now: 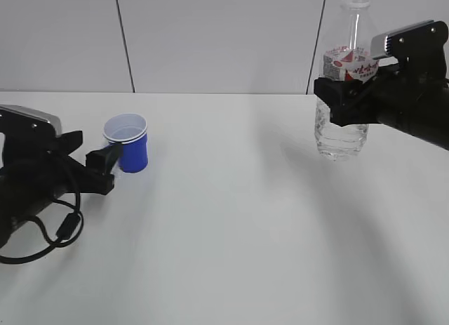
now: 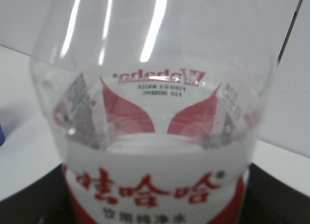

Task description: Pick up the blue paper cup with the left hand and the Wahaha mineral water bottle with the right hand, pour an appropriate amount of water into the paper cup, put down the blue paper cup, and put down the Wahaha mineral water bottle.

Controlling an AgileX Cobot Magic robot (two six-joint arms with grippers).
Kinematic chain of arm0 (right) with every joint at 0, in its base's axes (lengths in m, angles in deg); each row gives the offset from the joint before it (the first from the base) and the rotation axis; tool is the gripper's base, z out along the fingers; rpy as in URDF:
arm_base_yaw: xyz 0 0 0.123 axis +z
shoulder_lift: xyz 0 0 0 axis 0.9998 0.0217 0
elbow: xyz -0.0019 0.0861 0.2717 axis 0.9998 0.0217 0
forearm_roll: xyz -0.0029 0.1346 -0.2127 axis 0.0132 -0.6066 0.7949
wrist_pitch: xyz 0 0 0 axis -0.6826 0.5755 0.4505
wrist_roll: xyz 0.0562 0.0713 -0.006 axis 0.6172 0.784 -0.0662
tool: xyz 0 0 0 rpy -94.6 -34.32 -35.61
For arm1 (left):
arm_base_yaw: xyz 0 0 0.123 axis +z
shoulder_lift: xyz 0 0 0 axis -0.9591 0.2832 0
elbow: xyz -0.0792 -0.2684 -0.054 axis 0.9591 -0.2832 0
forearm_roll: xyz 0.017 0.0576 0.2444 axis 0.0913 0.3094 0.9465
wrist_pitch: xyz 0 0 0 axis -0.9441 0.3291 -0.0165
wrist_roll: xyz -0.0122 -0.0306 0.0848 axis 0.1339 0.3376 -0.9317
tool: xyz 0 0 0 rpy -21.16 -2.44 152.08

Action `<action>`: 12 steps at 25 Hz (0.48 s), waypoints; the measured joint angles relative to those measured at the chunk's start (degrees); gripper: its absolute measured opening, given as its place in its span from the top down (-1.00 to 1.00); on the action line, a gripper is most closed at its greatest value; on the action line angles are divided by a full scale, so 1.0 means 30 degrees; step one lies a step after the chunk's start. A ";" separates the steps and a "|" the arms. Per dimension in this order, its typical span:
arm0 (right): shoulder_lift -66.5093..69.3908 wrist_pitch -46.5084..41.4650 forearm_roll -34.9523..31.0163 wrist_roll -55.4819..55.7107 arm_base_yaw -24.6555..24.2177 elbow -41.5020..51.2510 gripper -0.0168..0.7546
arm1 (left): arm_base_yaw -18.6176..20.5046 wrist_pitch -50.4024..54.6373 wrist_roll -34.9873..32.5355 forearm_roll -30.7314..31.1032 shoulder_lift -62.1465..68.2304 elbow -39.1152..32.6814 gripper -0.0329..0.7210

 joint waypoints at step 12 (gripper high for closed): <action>0.0000 0.0018 0.0000 0.0000 0.0000 0.0000 -0.26 | 0.0000 0.9806 0.0000 -0.0152 -1.1288 -0.2387 -0.55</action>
